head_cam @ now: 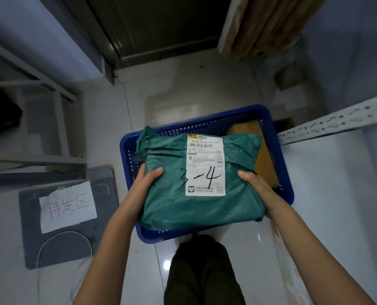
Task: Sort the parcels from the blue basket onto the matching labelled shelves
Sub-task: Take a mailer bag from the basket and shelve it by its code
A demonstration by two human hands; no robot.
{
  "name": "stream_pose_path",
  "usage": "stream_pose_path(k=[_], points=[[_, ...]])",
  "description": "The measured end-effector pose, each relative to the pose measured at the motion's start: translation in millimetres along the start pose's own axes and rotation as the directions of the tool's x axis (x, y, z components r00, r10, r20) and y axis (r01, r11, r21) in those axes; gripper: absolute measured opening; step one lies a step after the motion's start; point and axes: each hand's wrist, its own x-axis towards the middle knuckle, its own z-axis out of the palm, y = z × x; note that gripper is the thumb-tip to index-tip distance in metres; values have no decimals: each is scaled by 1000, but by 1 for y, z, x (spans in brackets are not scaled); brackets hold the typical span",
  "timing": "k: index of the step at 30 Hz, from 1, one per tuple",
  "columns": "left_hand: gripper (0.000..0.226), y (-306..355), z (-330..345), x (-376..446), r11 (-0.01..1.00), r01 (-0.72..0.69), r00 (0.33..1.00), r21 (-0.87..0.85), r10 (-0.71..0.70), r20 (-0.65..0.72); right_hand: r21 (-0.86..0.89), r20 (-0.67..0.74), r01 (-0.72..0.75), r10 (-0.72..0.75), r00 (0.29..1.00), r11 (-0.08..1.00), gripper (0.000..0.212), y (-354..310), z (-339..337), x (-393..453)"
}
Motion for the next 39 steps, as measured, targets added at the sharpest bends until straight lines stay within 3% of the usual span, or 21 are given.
stream_pose_path(k=[3, 4, 6, 7, 11, 15, 17, 21, 25, 28, 32, 35, 39], points=[[60, 31, 23, -23, 999, -28, 997, 32, 30, -66, -12, -32, 27, -27, 999, 1000, 89, -25, 4, -31], [56, 41, 30, -36, 997, -49, 996, 65, 53, -68, -10, -45, 42, -43, 998, 999, 83, -35, 7, -44], [75, 61, 47, -55, 993, -69, 996, 95, 74, -47, 69, -100, 109, -102, 990, 992, 43, -48, 9, -74], [83, 73, 58, -66, 991, -77, 996, 113, 80, -25, 125, -111, 117, -104, 988, 985, 34, -53, 9, -91], [83, 109, 86, -112, 979, -158, 986, 126, 150, 71, 166, -92, 177, -163, 982, 970, 81, -70, 3, -160], [71, 131, 118, -151, 964, -217, 962, 151, 184, 203, 183, -137, 298, -276, 951, 937, 60, -79, -3, -226], [69, 142, 138, -169, 955, -244, 947, 166, 198, 255, 186, -203, 349, -312, 928, 919, 62, -79, -4, -254], [74, 144, 167, -196, 950, -255, 904, 181, 168, 393, 203, -432, 462, -345, 833, 863, 54, -69, -3, -301], [56, 134, 185, -225, 935, -198, 843, 294, 9, 538, 237, -653, 532, -272, 707, 813, 41, -37, 8, -360], [69, 126, 202, -252, 871, -221, 774, 438, -117, 622, 349, -745, 613, -186, 640, 709, 40, 1, 24, -404], [35, 99, 236, -297, 724, -349, 651, 595, -270, 710, 319, -892, 732, -72, 447, 602, 68, 57, 53, -462], [28, 66, 256, -343, 650, -418, 587, 635, -341, 734, 270, -954, 804, 34, 298, 530, 82, 103, 76, -502], [31, 15, 279, -396, 618, -480, 495, 623, -395, 774, 315, -949, 863, 142, 281, 395, 50, 162, 109, -549]])
